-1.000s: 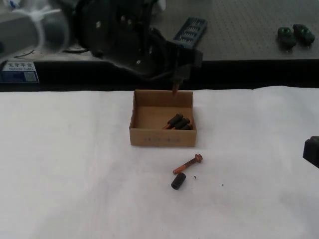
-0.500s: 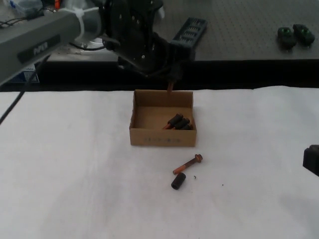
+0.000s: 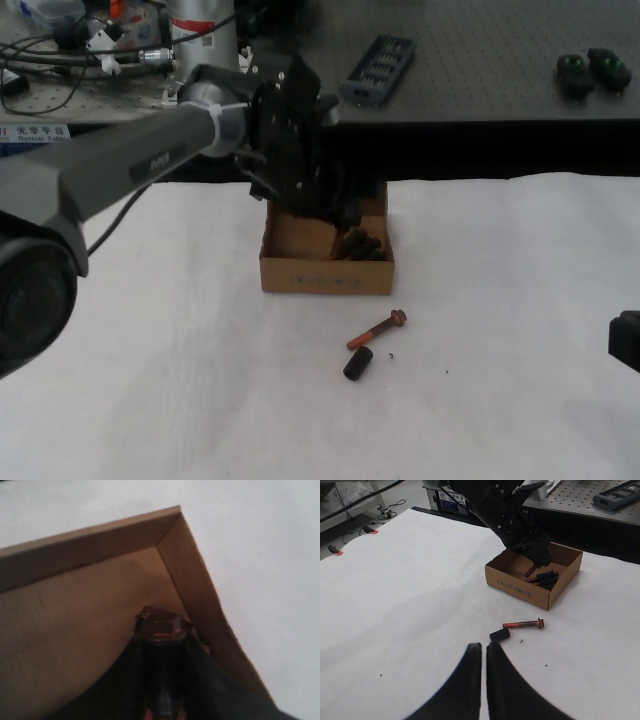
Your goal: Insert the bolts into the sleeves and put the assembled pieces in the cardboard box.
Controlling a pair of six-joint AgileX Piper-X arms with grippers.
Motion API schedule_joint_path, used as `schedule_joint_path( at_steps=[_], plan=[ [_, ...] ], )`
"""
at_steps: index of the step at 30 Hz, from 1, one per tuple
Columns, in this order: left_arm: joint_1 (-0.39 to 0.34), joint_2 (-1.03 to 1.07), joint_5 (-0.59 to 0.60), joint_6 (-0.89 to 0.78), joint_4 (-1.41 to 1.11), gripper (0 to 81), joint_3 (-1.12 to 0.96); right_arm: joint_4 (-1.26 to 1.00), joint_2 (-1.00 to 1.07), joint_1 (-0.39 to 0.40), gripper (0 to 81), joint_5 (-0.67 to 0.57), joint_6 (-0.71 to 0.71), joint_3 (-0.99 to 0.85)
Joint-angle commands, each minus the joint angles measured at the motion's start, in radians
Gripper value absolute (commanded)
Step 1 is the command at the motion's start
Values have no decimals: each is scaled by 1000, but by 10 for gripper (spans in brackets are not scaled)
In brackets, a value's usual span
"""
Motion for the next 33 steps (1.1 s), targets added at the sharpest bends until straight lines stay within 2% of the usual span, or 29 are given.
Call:
schedule_joint_path(
  at_steps=[1, 11, 33],
  plan=[
    [0, 23, -28, 25, -24, 6, -19, -1, -8, 0, 32, 1, 2, -7],
    [7, 27, -110, 109, -29, 6, -19, -1, -8, 0, 32, 1, 2, -7],
    [6, 43, -111, 133, 27, 6, -19, -2, -8, 0, 32, 1, 33, -7]
  ],
)
